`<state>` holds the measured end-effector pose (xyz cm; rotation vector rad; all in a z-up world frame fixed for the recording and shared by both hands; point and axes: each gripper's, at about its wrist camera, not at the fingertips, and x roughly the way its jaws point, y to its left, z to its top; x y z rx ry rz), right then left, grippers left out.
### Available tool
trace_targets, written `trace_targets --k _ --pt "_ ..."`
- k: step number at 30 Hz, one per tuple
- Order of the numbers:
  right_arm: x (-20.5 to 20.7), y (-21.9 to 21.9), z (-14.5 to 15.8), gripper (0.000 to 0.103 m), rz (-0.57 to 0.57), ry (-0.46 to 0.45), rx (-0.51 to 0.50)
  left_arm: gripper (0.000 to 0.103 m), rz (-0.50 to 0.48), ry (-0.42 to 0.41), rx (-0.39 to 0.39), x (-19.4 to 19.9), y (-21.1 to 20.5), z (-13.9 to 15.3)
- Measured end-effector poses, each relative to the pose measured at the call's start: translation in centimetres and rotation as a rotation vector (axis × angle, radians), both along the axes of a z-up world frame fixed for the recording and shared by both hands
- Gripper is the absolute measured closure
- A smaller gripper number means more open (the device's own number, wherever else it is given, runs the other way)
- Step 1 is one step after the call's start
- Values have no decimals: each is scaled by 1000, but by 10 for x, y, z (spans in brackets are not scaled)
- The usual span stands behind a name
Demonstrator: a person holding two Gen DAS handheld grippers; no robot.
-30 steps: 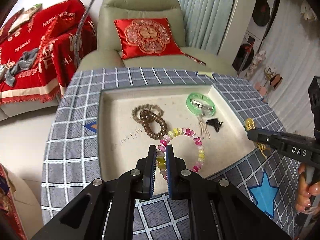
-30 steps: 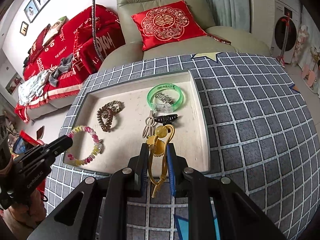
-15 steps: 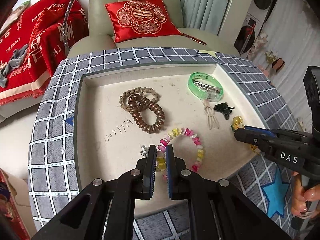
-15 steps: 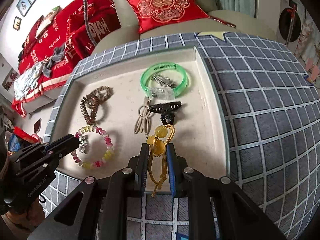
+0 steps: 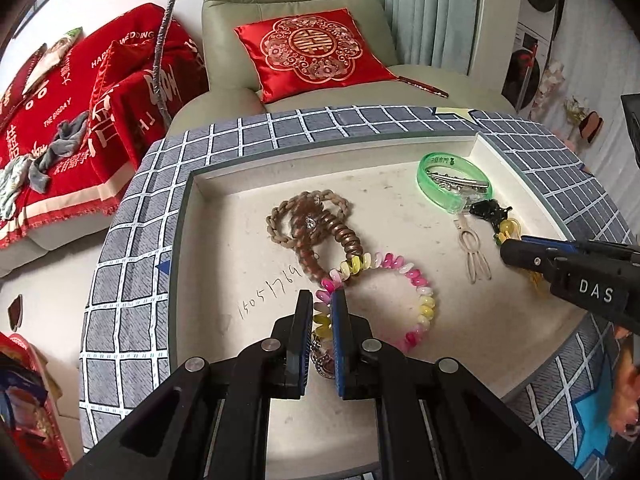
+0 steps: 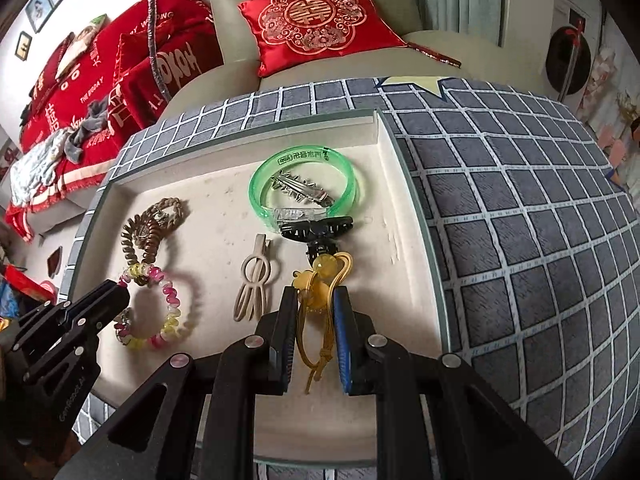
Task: Organize jewelry
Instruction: 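Carry both into the tray and open the right tool beside the black clip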
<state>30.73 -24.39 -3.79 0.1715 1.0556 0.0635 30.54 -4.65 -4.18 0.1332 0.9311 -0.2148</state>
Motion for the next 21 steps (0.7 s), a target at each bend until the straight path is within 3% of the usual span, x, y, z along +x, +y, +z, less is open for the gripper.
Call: trace_targets --k 16,18,20,21 --pt "-7 7 -3 82 28 -7 -7 79 -8 -13 26 -4 -5 -2" --pt "-6 5 -3 75 31 -5 13 79 -6 -7 21 -5 -4 -2" --pt "-6 4 -3 56 33 -2 32 79 -3 -7 20 -5 -4 -2" --pt "-7 4 -2 55 35 -3 39 79 -3 -9 21 -6 -4 -2"
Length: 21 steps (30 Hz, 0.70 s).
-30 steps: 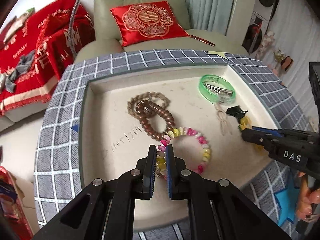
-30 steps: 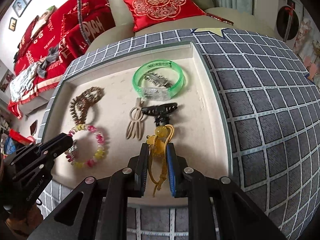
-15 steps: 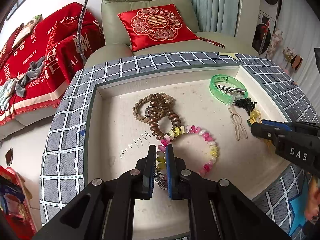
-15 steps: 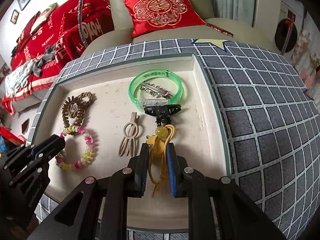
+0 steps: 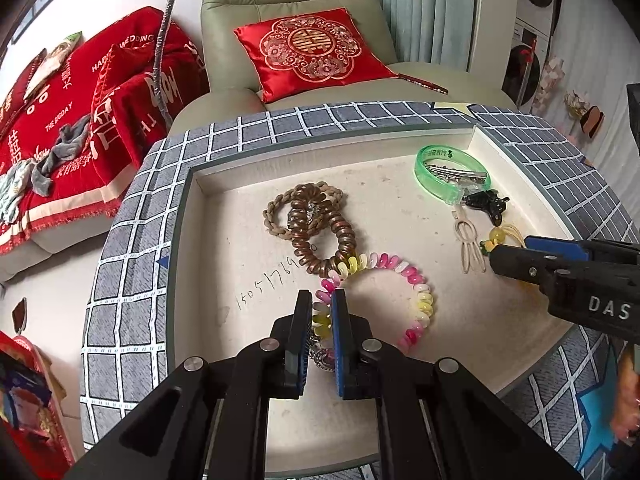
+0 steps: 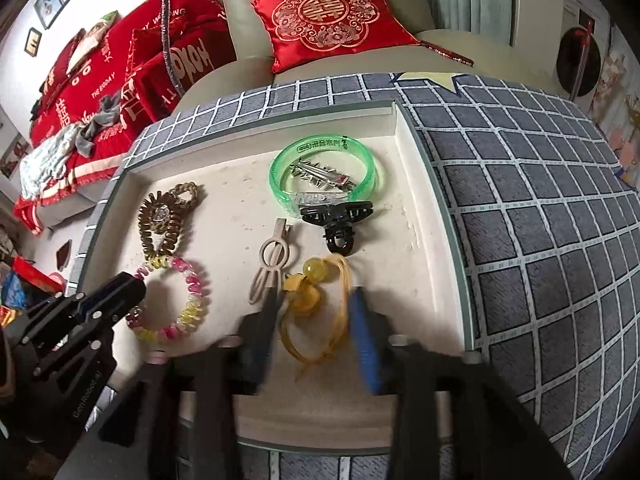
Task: Organize jewelry
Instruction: 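Carry both into the tray and open the right tool beside the black clip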
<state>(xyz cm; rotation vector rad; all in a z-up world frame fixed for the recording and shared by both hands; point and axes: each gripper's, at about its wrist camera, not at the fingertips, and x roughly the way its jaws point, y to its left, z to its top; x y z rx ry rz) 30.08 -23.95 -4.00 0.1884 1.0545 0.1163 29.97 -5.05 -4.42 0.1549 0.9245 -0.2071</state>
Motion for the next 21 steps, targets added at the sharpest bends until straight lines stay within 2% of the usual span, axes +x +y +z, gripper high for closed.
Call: trace_targets --k 6,12,17,21 --pt "-7 -1 11 42 -9 -29 32 79 4 -15 13 -2 -2 3" --pt "-17 -7 25 42 -40 -58 36 79 24 -32 9 -4 0 7" --pt "-22 -10 37 42 -49 -88 -16 79 31 -58 5 -6 2 15" --pt "-24 -14 41 42 -53 -92 -30 79 30 -47 17 -3 1 12"
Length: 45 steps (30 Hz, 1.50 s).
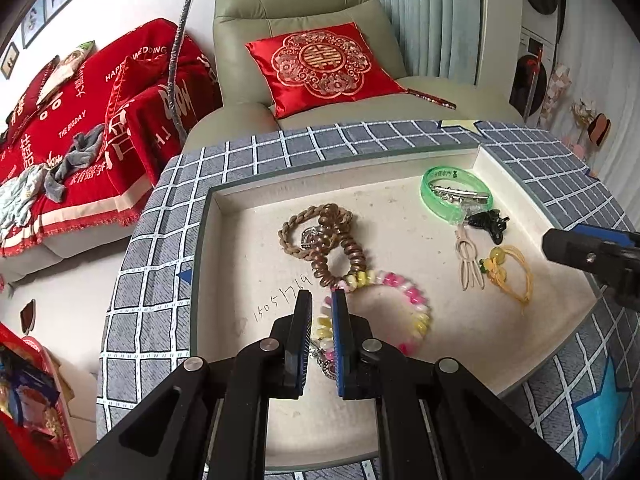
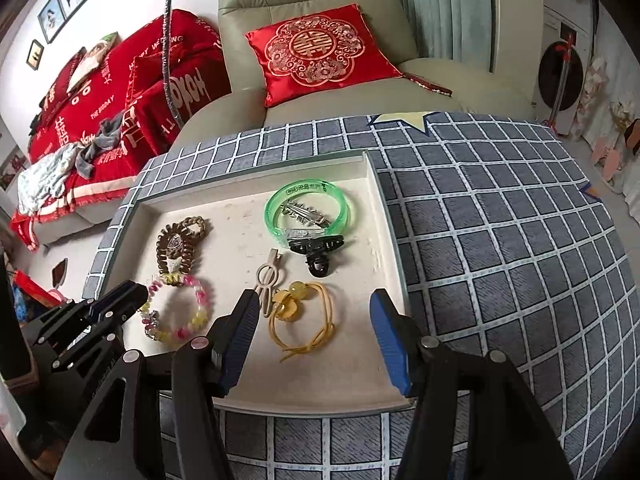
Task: Organize jewelry
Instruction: 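Carry both into the tray and open the right tool beside the black clip, then lower the pastel bead bracelet into the tray and open the left tool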
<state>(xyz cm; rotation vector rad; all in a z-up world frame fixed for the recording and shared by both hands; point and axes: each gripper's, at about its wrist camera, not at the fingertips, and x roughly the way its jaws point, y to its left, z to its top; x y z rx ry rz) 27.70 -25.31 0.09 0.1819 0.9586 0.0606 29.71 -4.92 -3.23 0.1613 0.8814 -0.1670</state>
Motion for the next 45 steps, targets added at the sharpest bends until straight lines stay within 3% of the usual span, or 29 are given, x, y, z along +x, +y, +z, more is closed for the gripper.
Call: trace_targets --k 3,14,21,22,23,24,26,31,33,34,39,40,45 --pt "-3 -2 0 42 -5 -1 2 79 -10 29 0 4 -1 -4" --pt "-7 -9 6 42 -20 -23 -17 79 2 11 -26 5 3 4" --pt "-10 -15 8 42 -34 -29 -17 78 6 -48 -13 3 2 14" --pt "-10 -16 8 42 -35 -29 -18 74 6 -47 -19 3 3 15" --pt "-10 -16 8 42 -37 -29 -19 30 10 -45 -21 4 3 17" --pt "-10 -17 8 42 -39 -29 -19 0 21 -48 -17 4 4 17" --pt "-10 -18 8 42 -42 -28 -18 0 41 -91 -7 -2 6 22" --pt "-11 -18 7 42 -42 -26 -21 0 44 -96 16 -4 10 25" --pt "-11 -15 7 30 -27 -35 -28 0 46 -91 23 -3 9 25" --pt "-10 -14 7 13 -23 -37 -34 0 46 -84 22 -2 10 24" --pt "-14 -6 9 9 -11 -93 -36 0 47 -66 24 -2 7 20" --pt "-14 -5 10 0 -11 -100 -34 0 45 -65 30 -3 7 20" --pt "-13 -2 12 0 -5 -110 -46 0 47 -65 36 -4 8 19"
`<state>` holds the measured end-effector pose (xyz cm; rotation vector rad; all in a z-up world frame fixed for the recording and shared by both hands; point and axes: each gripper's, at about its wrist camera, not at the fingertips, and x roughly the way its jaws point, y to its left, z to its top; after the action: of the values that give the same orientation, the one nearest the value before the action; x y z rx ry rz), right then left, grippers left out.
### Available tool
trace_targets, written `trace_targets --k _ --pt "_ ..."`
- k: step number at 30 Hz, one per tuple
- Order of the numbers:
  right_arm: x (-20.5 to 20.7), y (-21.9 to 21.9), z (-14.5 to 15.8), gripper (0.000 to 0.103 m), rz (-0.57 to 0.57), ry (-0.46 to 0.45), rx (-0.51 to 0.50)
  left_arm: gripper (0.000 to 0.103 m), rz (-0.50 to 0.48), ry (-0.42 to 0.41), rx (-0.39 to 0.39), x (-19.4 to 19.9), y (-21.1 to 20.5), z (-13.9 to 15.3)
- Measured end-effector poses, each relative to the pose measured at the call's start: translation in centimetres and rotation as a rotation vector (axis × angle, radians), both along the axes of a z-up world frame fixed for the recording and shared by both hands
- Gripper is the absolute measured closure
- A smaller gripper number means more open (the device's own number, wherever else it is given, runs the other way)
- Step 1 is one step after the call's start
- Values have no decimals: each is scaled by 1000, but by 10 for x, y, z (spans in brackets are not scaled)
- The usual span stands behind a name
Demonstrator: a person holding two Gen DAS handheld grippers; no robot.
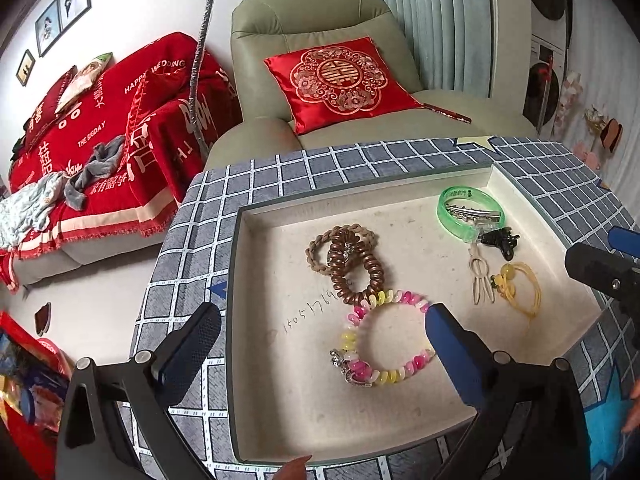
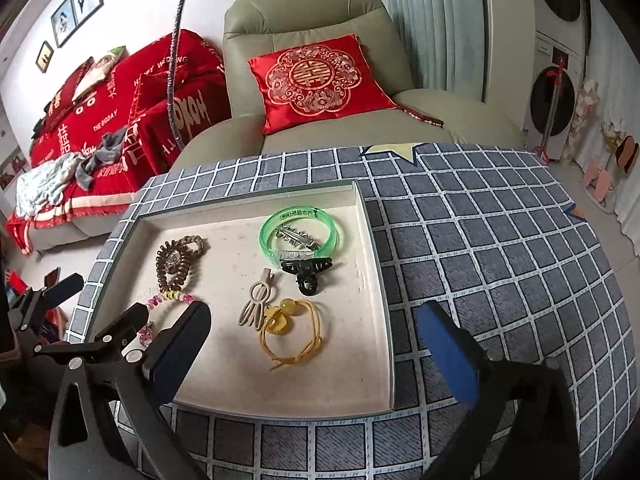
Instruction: Organize jewelry
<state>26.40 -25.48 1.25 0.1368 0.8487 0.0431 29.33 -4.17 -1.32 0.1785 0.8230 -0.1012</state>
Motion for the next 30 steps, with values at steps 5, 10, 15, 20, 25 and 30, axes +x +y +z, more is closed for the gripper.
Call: trace_targets --k 5,10,15,20,25,30 --pt "4 2 -5 0 12 59 -4 0 2 -1 14 -3 -2 0" --pt "5 5 -10 0 19 102 -16 0 -11 3 34 -5 -4 -1" --pt "3 7 -12 0 25 121 -21 0 -17 24 27 -7 -3 -2" --pt "0 8 -12 0 26 129 -32 0 -20 46 30 -12 -3 -3" --pt "-3 9 -11 0 22 137 -43 0 -14 72 2 -16 -1 -1" --pt "-11 11 -8 0 23 132 -61 0 -25 74 6 -28 -1 0"
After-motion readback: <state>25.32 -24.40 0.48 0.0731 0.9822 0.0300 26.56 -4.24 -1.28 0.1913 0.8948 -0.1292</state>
